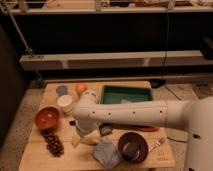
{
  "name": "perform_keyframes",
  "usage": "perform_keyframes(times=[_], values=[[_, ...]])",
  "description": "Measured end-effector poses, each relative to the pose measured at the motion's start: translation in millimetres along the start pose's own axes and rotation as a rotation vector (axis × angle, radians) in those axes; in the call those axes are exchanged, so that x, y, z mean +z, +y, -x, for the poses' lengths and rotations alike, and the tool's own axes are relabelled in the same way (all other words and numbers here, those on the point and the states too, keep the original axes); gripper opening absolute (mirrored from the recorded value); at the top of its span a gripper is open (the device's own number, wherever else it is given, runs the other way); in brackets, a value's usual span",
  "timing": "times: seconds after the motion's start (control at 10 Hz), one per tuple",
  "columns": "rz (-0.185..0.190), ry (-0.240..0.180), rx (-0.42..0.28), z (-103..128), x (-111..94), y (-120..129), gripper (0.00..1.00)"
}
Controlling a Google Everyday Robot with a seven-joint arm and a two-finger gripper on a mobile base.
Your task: Place banana in red bowl
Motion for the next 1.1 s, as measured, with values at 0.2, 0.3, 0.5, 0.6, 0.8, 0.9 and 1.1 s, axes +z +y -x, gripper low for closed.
perform_keyframes(times=[0.2, 0.3, 0.5, 0.6, 0.8, 0.9, 1.1], values=[[-0.016, -0.019, -0.022, -12, 16, -1, 0.80], [-0.021, -0.023, -0.025, -14, 19, -2, 0.80], [-0.031, -0.054, -0.031, -18, 36, 0, 0.80], [-0.033, -0.070, -0.030, -17, 45, 1, 0.80], [-0.033, -0.090, -0.021, -11, 58, 7, 0.80], [-0.032, -0.093, -0.015, -8, 60, 8, 0.79], [-0.035, -0.094, -0.005, -3, 63, 10, 0.64]])
